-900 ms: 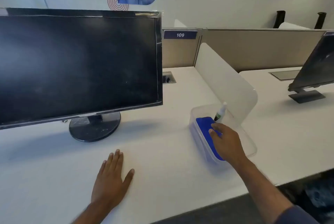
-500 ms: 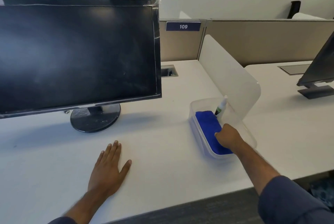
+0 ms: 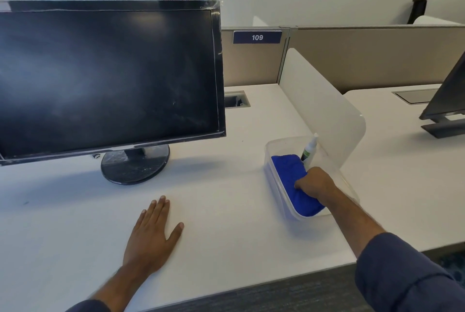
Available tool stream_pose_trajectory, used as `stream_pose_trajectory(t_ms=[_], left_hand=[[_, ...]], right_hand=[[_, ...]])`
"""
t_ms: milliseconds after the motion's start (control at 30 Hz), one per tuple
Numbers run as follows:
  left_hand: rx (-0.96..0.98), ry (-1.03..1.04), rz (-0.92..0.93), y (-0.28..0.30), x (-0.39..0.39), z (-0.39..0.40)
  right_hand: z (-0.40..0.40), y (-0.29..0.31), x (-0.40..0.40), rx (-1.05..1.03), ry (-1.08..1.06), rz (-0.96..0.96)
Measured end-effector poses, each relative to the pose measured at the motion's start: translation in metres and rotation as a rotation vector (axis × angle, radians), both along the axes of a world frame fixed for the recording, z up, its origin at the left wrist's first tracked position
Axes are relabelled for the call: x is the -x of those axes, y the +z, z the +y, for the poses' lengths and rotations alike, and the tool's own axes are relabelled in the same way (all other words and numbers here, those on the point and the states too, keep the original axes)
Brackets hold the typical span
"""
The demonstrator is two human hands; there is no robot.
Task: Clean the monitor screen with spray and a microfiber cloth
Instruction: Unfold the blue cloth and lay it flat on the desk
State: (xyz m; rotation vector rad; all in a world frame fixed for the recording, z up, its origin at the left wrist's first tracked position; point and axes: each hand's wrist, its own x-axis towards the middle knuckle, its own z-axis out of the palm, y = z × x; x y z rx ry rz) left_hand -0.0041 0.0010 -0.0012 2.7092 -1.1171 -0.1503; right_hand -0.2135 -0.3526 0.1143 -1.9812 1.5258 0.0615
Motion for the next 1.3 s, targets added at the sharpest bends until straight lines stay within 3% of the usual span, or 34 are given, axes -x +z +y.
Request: stream_pose_trajectory(t_ms=[267,500,667,767,833,1000,1100,1167,1233,1300], left_hand=[[-0.012,-0.003,-0.012,0.001,0.000,0.000],[-0.032,0.000,-0.009,0.000,-0.001,0.001],[-0.010,0.010,0.016,-0.002,-0.002,0.001],[0.030,0.057,0.065,0.003,0.000,-0.002],[0.166,0.149,0.201,0.015,0.007,-0.011],[0.730,0.426,0.647,0.060,0.047,-0.038],[0.894,0.575,1.275,0.079,0.056,-0.043],[0.865,0.472,1.731,0.081,0.058,-0.037],[0.879,0.351,1.874,0.082,0.060,-0.033],[0.942,0.395,1.796,0.083,0.063,-0.036]], right_hand=[[0.017,0.044,0.006,0.280,0.240,-0.136],[0.046,0.111,0.003,0.509,0.304,-0.303],[0.076,0.127,-0.007,0.447,0.299,-0.543],[0.096,0.113,-0.016,0.271,0.281,-0.684],[0.109,0.096,-0.022,0.135,0.254,-0.737],[0.137,0.059,-0.029,-0.268,0.192,-0.914],[0.149,0.044,-0.032,-0.504,0.165,-0.998],[0.157,0.034,-0.034,-0.625,0.143,-1.029],[0.164,0.025,-0.036,-0.722,0.138,-1.023],[0.170,0.015,-0.037,-0.766,0.134,-0.988]])
